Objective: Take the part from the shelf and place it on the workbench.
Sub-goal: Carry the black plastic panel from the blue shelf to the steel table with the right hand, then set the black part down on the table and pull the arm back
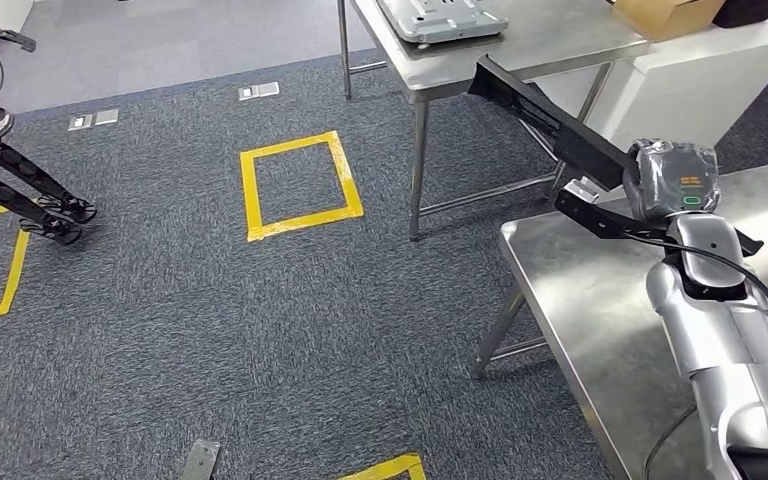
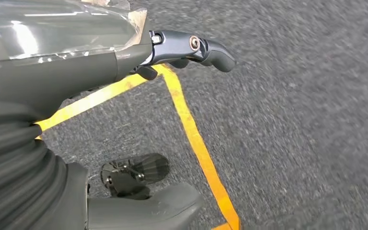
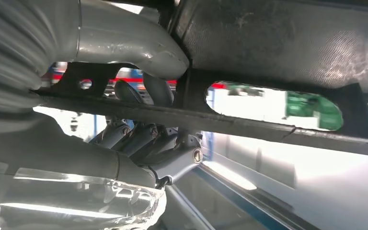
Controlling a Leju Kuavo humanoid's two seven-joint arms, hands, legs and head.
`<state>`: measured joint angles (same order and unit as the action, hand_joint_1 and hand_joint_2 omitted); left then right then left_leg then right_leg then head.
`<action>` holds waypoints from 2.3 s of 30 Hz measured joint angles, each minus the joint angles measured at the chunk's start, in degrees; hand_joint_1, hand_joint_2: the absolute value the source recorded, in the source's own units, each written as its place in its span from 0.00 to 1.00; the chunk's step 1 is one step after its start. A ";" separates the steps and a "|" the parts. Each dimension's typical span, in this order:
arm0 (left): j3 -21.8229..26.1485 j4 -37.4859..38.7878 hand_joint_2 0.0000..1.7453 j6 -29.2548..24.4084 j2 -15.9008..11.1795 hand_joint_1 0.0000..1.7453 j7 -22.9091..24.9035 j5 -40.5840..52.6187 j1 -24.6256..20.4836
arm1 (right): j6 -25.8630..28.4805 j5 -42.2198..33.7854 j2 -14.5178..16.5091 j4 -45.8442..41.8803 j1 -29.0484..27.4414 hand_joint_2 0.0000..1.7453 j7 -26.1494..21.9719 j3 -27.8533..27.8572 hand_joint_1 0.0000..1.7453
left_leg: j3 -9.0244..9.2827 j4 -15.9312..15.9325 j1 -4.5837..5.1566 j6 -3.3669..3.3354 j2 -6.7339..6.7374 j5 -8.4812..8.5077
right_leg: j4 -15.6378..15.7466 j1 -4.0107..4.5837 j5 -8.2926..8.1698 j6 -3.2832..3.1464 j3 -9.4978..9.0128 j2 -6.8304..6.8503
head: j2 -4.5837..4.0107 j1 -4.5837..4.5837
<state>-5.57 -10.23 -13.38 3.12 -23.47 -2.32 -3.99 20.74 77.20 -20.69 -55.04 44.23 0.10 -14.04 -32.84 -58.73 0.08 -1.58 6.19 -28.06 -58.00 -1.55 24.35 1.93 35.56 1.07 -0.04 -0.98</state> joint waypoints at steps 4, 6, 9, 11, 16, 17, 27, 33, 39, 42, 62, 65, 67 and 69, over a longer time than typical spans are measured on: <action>0.01 0.02 1.00 0.03 0.01 0.00 -0.22 0.00 0.17 | -0.04 0.45 -0.33 1.05 1.00 1.00 0.46 0.67 0.88 | -5.94 -12.98 -0.53 0.54 -5.93 -6.75 | 0.05 0.05 -0.24 -1.04 0.03 -2.54 | 0.00 -0.16; 0.01 0.03 1.00 0.04 0.02 0.00 -0.22 0.00 0.22 | -0.04 0.50 -0.31 1.60 1.12 1.00 0.45 0.80 0.88 | -8.03 -16.37 -0.52 0.22 -6.30 -6.83 | 0.04 0.33 -0.31 -1.18 0.03 -4.17 | 0.00 -0.17; 0.08 0.03 1.00 0.08 -0.04 0.00 -0.24 -0.02 0.20 | -0.03 0.67 -0.33 2.24 1.43 1.00 0.54 1.00 0.88 | -4.11 -6.95 -0.51 -0.83 -8.92 -0.79 | 0.04 0.42 -0.46 -1.20 0.03 -6.63 | 0.00 -0.14; 0.31 0.03 1.00 0.34 -0.12 0.00 -0.42 -0.27 0.27 | -0.07 1.09 -0.40 2.61 1.64 1.00 0.94 1.18 0.88 | -1.38 -1.19 -0.45 -1.35 -11.40 1.33 | 0.04 0.31 -0.68 -0.85 0.25 -8.01 | 0.00 -0.14; 1.72 0.01 1.00 1.09 -0.03 0.00 -3.01 -2.08 0.33 | -1.30 2.55 -1.80 3.78 2.00 1.00 2.50 2.15 0.88 | -0.20 2.09 -0.31 -2.14 -8.81 2.72 | -1.29 0.35 -0.42 0.27 2.39 -7.46 | 0.00 -0.16; 2.02 0.02 1.00 1.03 0.02 0.00 -3.49 -2.24 0.41 | -1.54 2.71 -2.10 4.04 2.26 1.00 2.74 2.36 0.88 | -0.05 2.72 -0.36 -2.30 -7.94 3.11 | -3.96 0.58 0.90 0.04 3.82 -5.44 | 0.00 0.01; 4.24 -0.02 1.00 2.10 0.34 0.00 -8.24 -3.78 0.81 | -1.94 2.82 -3.89 6.75 2.49 1.00 3.81 4.40 0.88 | 0.02 1.56 0.44 -0.70 -0.09 1.92 | 0.81 0.24 0.35 1.75 -1.12 4.01 | 0.00 0.40; 5.01 -0.02 1.00 2.04 0.41 0.00 -9.71 -3.80 0.64 | -1.74 2.59 -4.78 7.13 1.67 1.00 3.61 5.60 0.88 | -3.14 -6.66 -0.51 0.64 -4.67 -3.68 | 0.55 -0.30 -0.28 -0.39 -0.58 -0.64 | 0.00 -0.17; 5.34 -0.02 1.00 1.81 0.47 0.00 -13.24 -3.76 0.76 | -1.72 2.06 -4.84 7.19 0.60 1.00 3.24 6.10 0.88 | -4.45 -8.05 -0.32 -0.79 -6.91 -1.36 | 0.52 0.55 -0.60 -1.04 -0.54 -5.14 | 0.00 -0.28; 5.53 -0.02 1.00 2.43 0.36 0.00 -14.02 -3.83 0.54 | -1.75 1.86 -5.21 7.18 0.22 1.00 2.99 6.64 0.88 | -0.70 -0.06 0.17 -1.75 -7.50 1.40 | 0.50 0.74 -0.85 -0.90 -0.40 -6.27 | 0.00 -0.27; 6.67 -0.02 1.00 5.48 0.26 0.00 -13.99 -4.19 0.26 | -1.78 0.19 -4.72 5.95 -0.71 1.00 -1.39 7.02 0.88 | -4.05 -1.50 1.05 -1.64 -8.35 2.57 | -0.98 0.98 -1.50 0.12 2.61 -5.35 | 0.00 -0.12; 6.70 -0.02 1.00 5.49 0.27 0.00 -13.97 -4.18 0.26 | -1.53 0.36 -3.78 5.31 -1.02 1.00 -1.56 6.67 0.88 | -4.05 -1.50 1.05 -1.68 -8.36 2.61 | -0.97 0.98 -1.54 0.17 2.61 -5.33 | 0.00 -0.13; 6.74 -0.02 1.00 5.48 0.28 0.00 -13.97 -4.19 0.27 | -1.19 0.93 -3.14 4.99 -1.30 1.00 -0.88 6.36 0.88 | -4.05 -1.50 1.04 -1.70 -8.38 2.63 | -0.98 0.98 -1.55 0.17 2.62 -5.30 | 0.00 -0.13; 6.80 -0.02 1.00 5.40 0.29 0.00 -13.97 -4.20 0.28 | -1.05 1.43 -2.56 4.80 -1.42 1.00 -0.33 6.03 0.88 | -4.04 -1.50 1.03 -1.71 -8.38 2.65 | -1.00 0.98 -1.56 0.17 2.62 -5.28 | 0.00 -0.13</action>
<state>1.23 -10.25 -7.98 3.41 -37.44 -6.51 -3.71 19.68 78.63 -23.25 -50.24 42.81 -0.23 -8.02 -36.89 -60.23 1.10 -3.29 -2.20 -25.42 -59.00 -0.57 22.80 2.10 38.18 -4.21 -0.04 -1.11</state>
